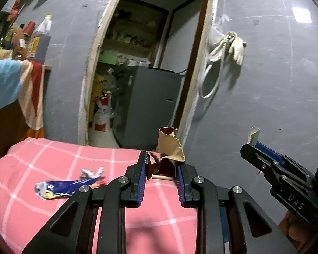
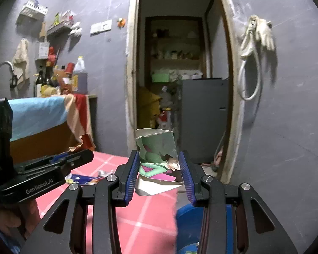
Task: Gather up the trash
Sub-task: 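Carry both held items over the blue bucket and open both tools, then move both open tools back over the table toward the blue wrapper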
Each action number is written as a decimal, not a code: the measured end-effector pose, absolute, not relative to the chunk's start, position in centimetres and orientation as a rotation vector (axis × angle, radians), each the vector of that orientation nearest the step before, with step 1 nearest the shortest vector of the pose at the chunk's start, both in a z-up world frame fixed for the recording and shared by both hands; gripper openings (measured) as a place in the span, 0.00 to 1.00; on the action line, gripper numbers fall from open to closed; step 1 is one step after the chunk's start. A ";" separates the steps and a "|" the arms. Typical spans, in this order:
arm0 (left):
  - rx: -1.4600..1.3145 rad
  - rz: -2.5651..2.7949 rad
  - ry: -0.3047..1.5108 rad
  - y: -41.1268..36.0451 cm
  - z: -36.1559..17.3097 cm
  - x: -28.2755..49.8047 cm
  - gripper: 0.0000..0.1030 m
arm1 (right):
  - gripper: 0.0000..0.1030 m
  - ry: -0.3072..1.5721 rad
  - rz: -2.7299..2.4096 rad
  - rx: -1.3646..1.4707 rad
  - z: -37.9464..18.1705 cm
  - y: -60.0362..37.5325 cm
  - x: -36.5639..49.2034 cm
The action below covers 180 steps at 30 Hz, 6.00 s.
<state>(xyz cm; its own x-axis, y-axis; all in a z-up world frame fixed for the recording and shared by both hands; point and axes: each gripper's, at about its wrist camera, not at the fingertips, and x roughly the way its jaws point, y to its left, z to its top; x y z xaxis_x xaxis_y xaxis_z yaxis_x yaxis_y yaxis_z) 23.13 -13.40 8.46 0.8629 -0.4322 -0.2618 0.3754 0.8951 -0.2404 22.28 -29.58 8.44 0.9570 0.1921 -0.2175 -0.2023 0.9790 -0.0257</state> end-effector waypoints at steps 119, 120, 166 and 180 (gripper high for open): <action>-0.079 -0.104 0.141 -4.0 8.1 17.4 0.98 | 1.00 0.008 0.236 0.100 8.1 -26.0 19.5; -0.074 -0.095 0.139 -3.7 8.0 17.2 0.98 | 1.00 0.004 0.240 0.097 8.2 -25.7 19.4; -0.136 0.043 0.498 5.1 1.0 27.9 0.98 | 1.00 0.350 0.360 -0.029 1.2 -17.5 29.9; -0.128 -0.147 0.736 3.4 -1.8 31.8 0.85 | 0.77 0.617 0.412 -0.051 -1.7 -16.4 34.5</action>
